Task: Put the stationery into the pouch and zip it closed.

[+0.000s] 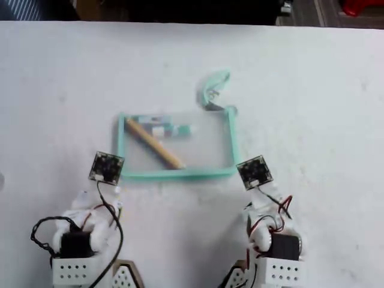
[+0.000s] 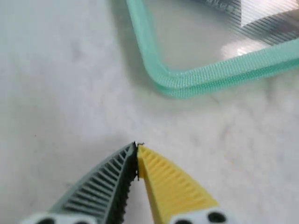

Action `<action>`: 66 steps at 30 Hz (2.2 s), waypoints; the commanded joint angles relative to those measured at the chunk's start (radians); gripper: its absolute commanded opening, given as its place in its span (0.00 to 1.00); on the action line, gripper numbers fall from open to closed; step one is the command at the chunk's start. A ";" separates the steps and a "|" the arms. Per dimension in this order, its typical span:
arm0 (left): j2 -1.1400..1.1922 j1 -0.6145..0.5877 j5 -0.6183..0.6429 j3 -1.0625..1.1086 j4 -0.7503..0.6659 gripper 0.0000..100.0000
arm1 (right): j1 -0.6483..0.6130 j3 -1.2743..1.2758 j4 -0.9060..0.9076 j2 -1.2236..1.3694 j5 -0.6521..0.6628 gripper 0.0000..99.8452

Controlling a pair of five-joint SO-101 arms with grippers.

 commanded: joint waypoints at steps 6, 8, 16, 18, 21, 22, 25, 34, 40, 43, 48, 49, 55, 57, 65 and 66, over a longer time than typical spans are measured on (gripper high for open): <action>-0.015 0.001 0.009 -0.003 0.009 0.02 | 0.016 0.008 0.002 0.001 -0.006 0.02; -0.015 0.001 0.009 -0.003 0.009 0.02 | 0.015 0.008 0.002 0.001 -0.006 0.02; -0.015 0.002 0.009 -0.003 0.009 0.02 | -0.176 0.008 0.002 0.001 -0.017 0.02; -0.015 0.002 0.011 -0.003 0.009 0.02 | -0.199 0.008 0.002 0.001 -0.037 0.02; -0.015 0.002 0.012 -0.003 0.009 0.02 | -0.185 0.008 0.002 -0.005 -0.141 0.02; -0.015 0.002 0.012 -0.003 0.009 0.02 | -0.170 0.008 0.002 -0.007 -0.187 0.02; -0.015 0.002 0.012 -0.003 0.009 0.02 | -0.111 0.008 0.004 -0.007 -0.285 0.02; -0.015 0.002 0.012 -0.003 0.009 0.02 | -0.099 0.008 0.004 -0.007 -0.292 0.02; -0.015 0.002 0.012 -0.003 0.009 0.02 | -0.099 0.008 0.004 -0.007 -0.292 0.02; -0.015 0.002 0.012 -0.003 0.009 0.02 | -0.101 0.008 0.004 -0.007 -0.292 0.02; -0.015 -0.002 0.012 -0.003 0.009 0.03 | -0.101 0.008 0.004 -0.007 -0.292 0.02; -0.015 -0.002 0.012 -0.003 0.009 0.03 | -0.099 0.008 0.004 -0.007 -0.292 0.02; -0.015 -0.002 0.012 -0.003 0.009 0.03 | -0.097 0.008 0.004 -0.007 -0.293 0.02; -0.015 -0.002 0.012 -0.003 0.009 0.03 | -0.097 0.008 0.004 -0.007 -0.293 0.02; -0.015 -0.002 0.012 -0.003 0.009 0.03 | -0.097 0.008 0.004 -0.007 -0.293 0.02; -0.015 -0.002 0.012 -0.003 0.009 0.03 | -0.097 0.008 0.004 -0.007 -0.293 0.02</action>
